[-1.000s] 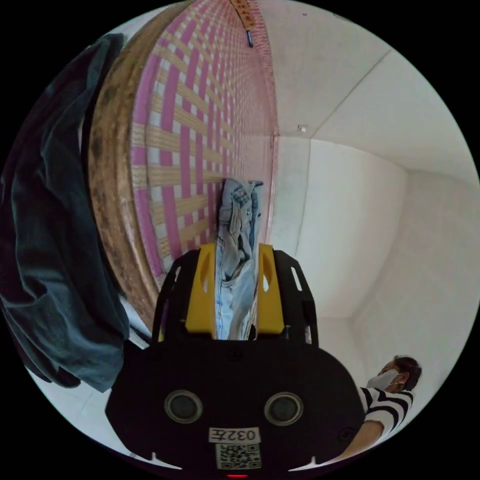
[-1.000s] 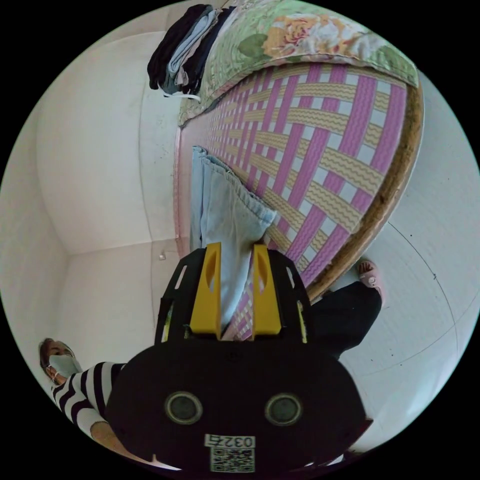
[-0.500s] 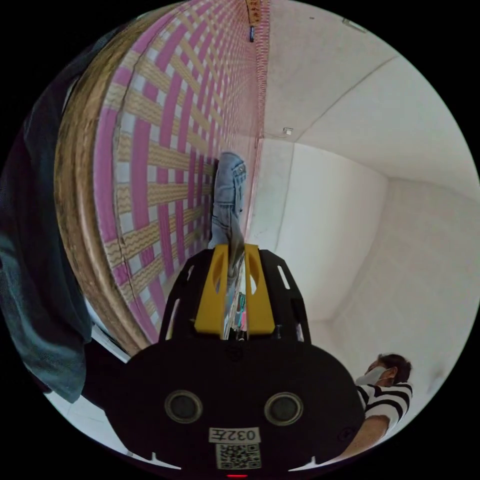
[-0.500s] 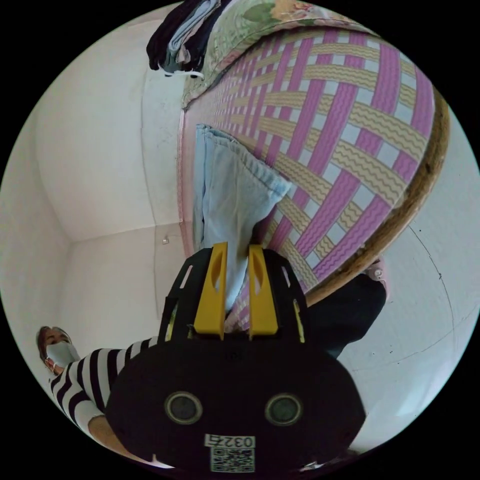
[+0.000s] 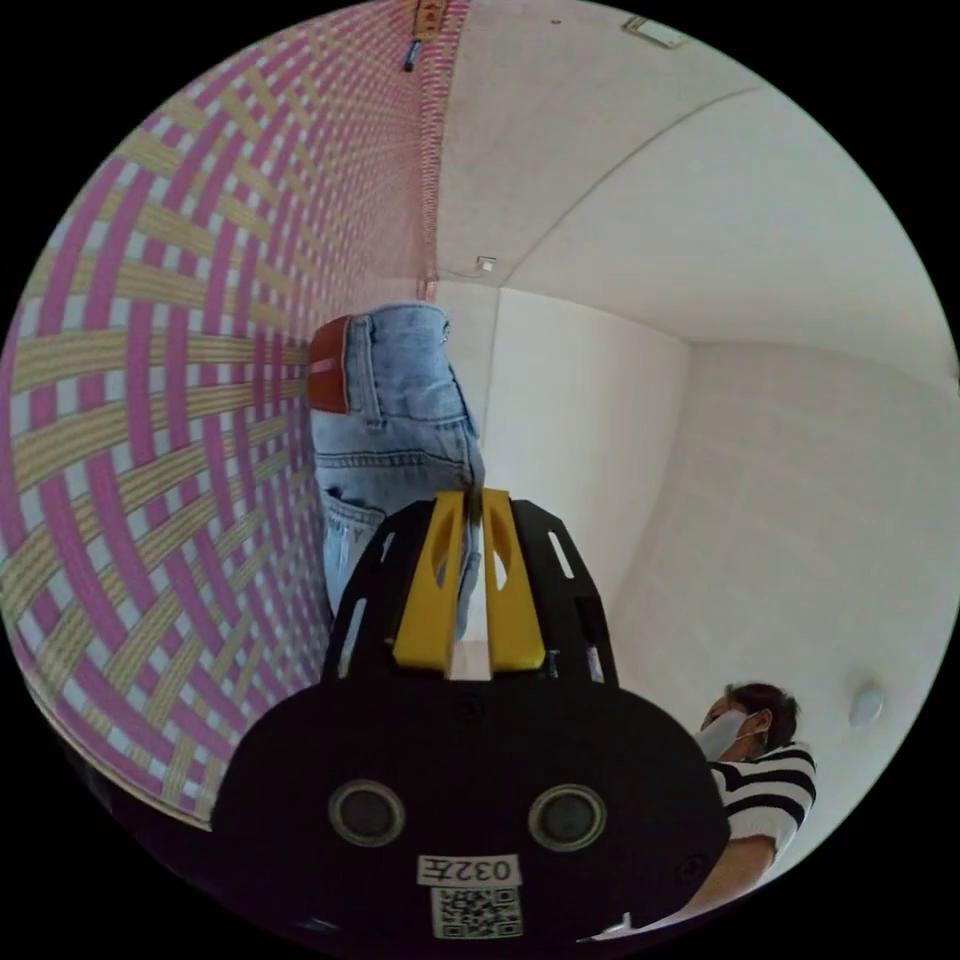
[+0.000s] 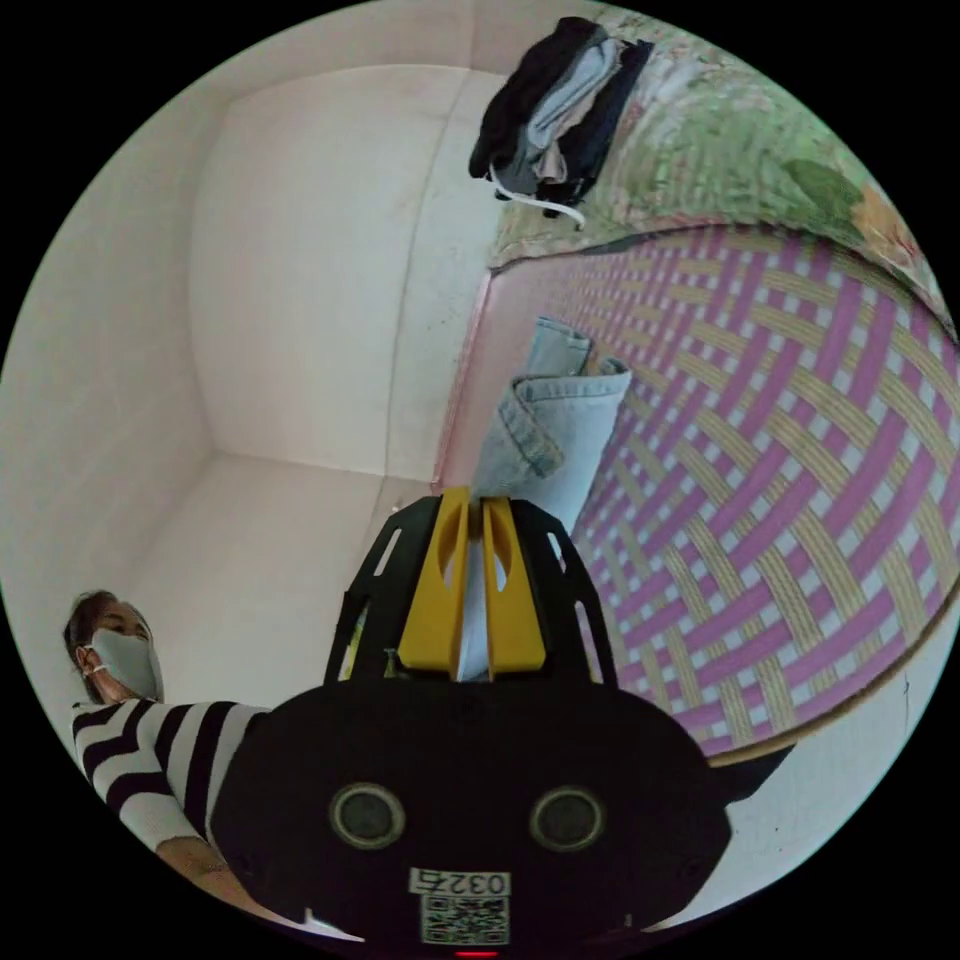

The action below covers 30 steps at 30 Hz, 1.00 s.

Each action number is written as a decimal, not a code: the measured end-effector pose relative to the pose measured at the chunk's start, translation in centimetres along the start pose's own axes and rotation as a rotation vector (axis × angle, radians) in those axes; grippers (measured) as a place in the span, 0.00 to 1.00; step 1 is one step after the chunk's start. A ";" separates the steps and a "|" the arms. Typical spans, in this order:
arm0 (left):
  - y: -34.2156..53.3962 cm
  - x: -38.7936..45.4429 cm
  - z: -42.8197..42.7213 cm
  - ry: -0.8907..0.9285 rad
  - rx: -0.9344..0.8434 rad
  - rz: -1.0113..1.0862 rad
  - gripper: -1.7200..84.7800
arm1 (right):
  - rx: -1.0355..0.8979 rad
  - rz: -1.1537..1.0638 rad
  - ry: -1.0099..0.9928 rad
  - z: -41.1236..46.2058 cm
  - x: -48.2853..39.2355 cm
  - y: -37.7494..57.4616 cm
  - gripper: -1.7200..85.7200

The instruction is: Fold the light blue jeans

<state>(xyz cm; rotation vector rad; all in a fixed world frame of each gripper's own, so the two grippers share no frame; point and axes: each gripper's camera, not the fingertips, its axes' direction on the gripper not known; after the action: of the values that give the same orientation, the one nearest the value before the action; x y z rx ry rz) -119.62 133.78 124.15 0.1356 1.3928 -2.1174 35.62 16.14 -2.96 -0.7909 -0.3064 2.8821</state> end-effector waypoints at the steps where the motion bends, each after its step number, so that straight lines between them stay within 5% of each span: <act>1: 0.1 0.4 0.1 0.008 0.011 0.000 0.01 | -0.007 0.001 -0.006 0.5 -0.8 -0.5 0.01; 13: -2.3 9.3 5.1 0.016 -0.068 0.028 0.00 | 0.012 -0.037 -0.118 5.4 -11.8 -6.0 0.01; 18: -7.1 10.9 16.6 -0.237 -0.216 0.052 0.00 | -0.002 -0.086 0.027 14.5 -12.5 -13.8 0.01; 23: -7.8 2.9 22.4 -0.437 -0.207 -0.121 0.00 | -0.011 -0.013 0.164 25.0 -6.2 -19.4 0.01; 30: -6.0 2.0 21.9 -0.226 -0.156 -0.243 0.00 | -0.052 0.051 0.189 28.7 -6.0 -22.7 0.01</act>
<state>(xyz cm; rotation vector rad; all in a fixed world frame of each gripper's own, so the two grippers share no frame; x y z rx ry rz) -119.40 115.59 137.95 -0.3400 1.4895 -2.1258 27.66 32.47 29.31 -1.0866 -0.3446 2.8271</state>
